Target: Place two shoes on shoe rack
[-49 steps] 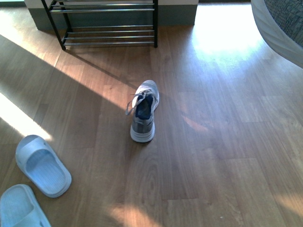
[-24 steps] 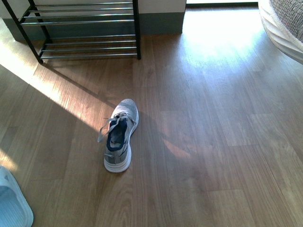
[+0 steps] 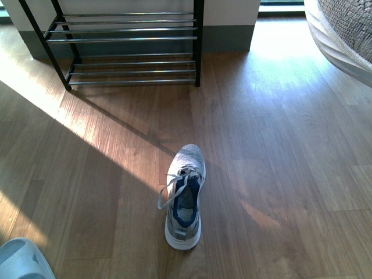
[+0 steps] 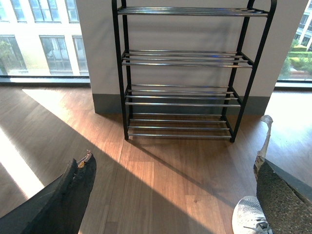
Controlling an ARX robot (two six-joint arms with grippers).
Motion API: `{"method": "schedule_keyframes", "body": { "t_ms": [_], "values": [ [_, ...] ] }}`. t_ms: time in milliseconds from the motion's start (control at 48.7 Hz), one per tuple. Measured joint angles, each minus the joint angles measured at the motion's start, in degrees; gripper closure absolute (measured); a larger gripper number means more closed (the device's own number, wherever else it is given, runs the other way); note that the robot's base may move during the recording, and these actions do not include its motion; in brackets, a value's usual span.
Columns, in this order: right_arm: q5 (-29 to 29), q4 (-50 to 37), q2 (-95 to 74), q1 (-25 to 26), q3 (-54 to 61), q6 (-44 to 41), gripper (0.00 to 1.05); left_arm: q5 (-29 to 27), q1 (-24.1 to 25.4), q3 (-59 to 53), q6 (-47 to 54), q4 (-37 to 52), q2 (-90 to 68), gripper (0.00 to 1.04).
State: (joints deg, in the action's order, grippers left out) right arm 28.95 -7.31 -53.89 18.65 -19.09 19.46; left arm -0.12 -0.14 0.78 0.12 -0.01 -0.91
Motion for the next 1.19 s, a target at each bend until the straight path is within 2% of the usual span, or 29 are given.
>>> {"method": "schedule_keyframes", "body": {
  "t_ms": [514, 555, 596, 658, 678, 781, 945, 1069, 1192],
  "values": [
    [-0.9, 0.0, 0.0, 0.2, 0.0, 0.0, 1.03, 0.2, 0.0, 0.0, 0.0, 0.0, 0.0, 0.09],
    [-0.5, 0.0, 0.0, 0.2, 0.0, 0.0, 1.03, -3.1, -0.8, 1.1, -1.6, -3.1, -1.6, 0.09],
    [-0.4, 0.0, 0.0, 0.2, 0.0, 0.0, 1.03, -8.9, -3.3, 4.4, -5.2, -10.6, -6.7, 0.09],
    [-0.3, 0.0, 0.0, 0.1, 0.0, 0.0, 1.03, -14.6, -6.0, 8.0, -9.0, -14.1, -17.0, 0.09],
    [-0.3, 0.0, 0.0, 0.1, 0.0, 0.0, 1.03, -15.0, -6.4, 8.5, -9.5, -13.8, -19.1, 0.09],
    [-0.4, 0.0, 0.0, 0.1, 0.0, 0.0, 1.03, -14.1, -9.5, 11.9, -10.5, 0.7, -45.5, 0.09],
    [-0.4, 0.0, 0.0, 0.1, 0.0, 0.0, 1.03, -12.0, -11.1, 16.7, -6.0, 16.9, -71.9, 0.09],
    [-0.4, 0.0, 0.0, 0.1, 0.0, 0.0, 1.03, -9.7, -12.0, 21.0, -2.3, 24.0, -88.0, 0.09],
    [-0.4, 0.0, 0.0, 0.1, 0.0, 0.0, 1.03, -5.6, -14.0, 28.7, 1.1, 27.3, -105.2, 0.09]
  ]
}}
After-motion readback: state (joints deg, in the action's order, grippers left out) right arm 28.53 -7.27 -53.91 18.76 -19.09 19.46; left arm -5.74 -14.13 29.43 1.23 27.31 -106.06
